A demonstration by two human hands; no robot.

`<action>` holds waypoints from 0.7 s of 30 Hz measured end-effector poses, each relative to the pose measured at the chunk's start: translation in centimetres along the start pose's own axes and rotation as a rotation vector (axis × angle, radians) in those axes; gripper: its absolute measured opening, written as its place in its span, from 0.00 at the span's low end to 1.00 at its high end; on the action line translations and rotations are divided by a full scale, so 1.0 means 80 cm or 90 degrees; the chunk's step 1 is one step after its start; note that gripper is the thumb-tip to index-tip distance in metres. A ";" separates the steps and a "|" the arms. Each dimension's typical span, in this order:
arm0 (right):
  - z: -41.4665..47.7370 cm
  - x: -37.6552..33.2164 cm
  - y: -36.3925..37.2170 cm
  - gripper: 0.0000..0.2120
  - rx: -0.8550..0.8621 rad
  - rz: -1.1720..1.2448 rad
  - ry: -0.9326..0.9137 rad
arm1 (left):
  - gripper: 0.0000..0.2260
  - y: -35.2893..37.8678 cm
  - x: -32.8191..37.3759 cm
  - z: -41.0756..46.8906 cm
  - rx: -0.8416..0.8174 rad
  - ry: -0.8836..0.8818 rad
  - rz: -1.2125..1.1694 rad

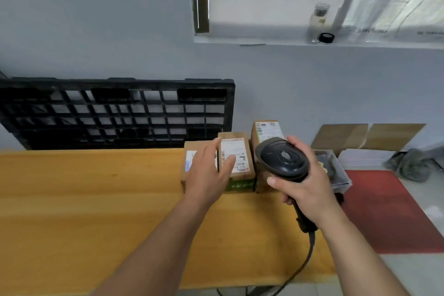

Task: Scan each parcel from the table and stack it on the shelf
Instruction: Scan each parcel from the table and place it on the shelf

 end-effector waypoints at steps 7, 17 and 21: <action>0.084 0.073 -0.047 0.40 -0.025 -0.019 0.053 | 0.26 0.113 0.014 0.076 -0.051 -0.056 -0.013; 0.141 0.136 -0.044 0.41 -0.074 0.051 0.117 | 0.13 0.187 -0.015 0.113 -0.157 -0.175 -0.001; 0.133 0.139 -0.045 0.41 -0.071 0.065 0.113 | 0.15 0.188 -0.010 0.105 -0.163 -0.181 -0.021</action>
Point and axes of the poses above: each hand's wrist, its own z-axis towards the middle knuckle, its own y-axis out of the palm, x = y × z, the point moved 5 cm from there along z, towards the middle knuckle, and after that the axes turned 10 degrees about -z, right-handed, at the moved point
